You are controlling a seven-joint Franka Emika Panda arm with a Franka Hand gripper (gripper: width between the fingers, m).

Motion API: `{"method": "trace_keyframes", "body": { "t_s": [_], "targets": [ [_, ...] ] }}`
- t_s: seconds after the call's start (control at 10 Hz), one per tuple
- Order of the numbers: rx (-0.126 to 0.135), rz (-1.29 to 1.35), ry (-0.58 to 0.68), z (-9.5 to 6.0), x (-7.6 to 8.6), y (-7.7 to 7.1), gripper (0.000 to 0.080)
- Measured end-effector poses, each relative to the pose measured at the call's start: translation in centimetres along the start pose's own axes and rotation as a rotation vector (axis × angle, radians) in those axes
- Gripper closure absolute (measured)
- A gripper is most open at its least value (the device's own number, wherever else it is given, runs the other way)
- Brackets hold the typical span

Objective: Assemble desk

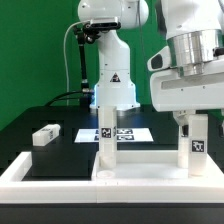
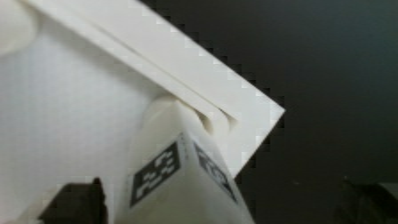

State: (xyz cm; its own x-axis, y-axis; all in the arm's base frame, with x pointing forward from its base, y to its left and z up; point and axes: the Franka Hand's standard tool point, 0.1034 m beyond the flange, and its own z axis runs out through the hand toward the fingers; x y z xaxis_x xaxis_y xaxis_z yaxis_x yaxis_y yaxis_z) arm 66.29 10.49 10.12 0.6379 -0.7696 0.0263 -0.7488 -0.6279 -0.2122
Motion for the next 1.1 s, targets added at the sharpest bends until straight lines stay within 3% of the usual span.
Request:
{"method": "trace_keyframes", "body": {
  "t_s": [0.2, 0.4, 0.6, 0.7, 0.8, 1.0, 1.1],
  "targets": [
    [-0.068, -0.417, -0.011, -0.9, 0.8, -0.4, 0.015],
    [-0.06, -0.306, 0.001, -0.7, 0.9, -0.3, 0.015],
    [-0.059, -0.226, 0.003, -0.7, 0.9, -0.3, 0.0395],
    [-0.066, -0.178, 0.003, -0.6, 1.0, 0.0, 0.0395],
    [-0.069, -0.079, 0.006, -0.6, 1.1, 0.2, 0.0492],
    [-0.077, 0.113, 0.007, -0.5, 1.2, 0.4, 0.0492],
    [-0.094, 0.262, 0.001, -0.5, 1.5, 0.5, 0.0495]
  ]
}}
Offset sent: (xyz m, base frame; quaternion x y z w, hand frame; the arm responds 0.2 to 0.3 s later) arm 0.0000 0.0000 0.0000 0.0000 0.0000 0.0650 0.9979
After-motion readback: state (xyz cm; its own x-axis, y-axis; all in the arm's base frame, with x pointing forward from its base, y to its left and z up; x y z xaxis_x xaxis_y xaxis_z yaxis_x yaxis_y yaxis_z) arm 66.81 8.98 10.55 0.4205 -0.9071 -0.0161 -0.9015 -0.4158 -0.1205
